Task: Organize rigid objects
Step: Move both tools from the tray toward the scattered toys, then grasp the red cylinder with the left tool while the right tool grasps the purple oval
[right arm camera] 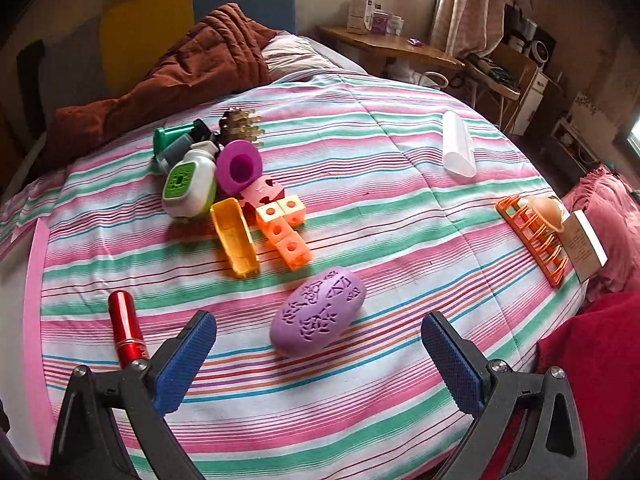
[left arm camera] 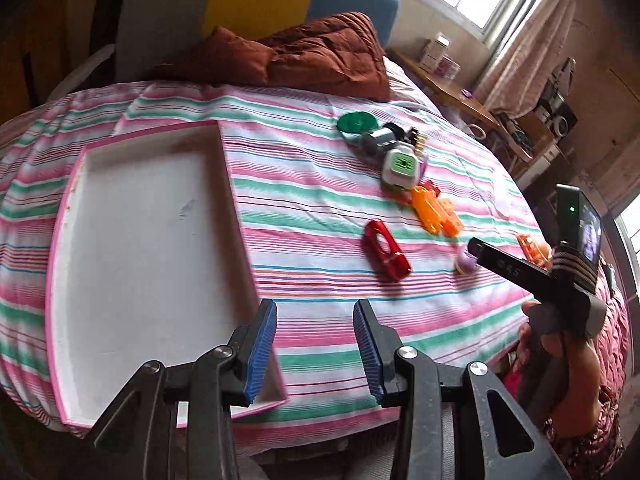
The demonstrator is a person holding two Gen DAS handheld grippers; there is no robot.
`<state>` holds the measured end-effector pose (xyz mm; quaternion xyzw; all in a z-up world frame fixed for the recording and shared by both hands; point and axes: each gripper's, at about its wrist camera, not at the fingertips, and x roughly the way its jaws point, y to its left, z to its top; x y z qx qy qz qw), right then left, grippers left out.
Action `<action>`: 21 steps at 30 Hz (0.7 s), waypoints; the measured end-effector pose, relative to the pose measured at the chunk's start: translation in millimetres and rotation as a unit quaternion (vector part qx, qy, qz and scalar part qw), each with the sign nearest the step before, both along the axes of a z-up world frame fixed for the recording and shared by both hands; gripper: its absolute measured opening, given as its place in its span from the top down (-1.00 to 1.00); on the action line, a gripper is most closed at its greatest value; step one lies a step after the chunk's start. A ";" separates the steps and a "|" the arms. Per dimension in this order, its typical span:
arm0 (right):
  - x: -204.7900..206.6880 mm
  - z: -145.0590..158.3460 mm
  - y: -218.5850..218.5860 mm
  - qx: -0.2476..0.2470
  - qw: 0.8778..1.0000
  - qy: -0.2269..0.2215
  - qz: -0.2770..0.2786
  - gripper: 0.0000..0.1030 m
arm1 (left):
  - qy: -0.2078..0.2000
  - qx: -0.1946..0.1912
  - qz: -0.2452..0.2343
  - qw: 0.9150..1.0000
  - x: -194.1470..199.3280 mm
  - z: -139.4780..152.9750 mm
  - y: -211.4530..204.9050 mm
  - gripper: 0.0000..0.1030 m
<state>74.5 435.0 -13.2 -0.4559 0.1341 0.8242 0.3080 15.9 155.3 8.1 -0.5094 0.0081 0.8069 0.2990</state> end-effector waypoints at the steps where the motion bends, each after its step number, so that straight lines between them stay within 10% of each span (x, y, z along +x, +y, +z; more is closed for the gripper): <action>1: 1.7 -0.9 3.8 -0.001 1.000 0.000 -0.003 -1.00 | -0.001 0.000 -0.003 1.000 1.0 -0.1 4.0 0.23; 21: -4.1 -35.6 52.9 -0.114 0.991 0.025 0.061 -0.54 | -0.036 -0.009 -0.035 0.999 -3.3 -15.7 48.5 -0.01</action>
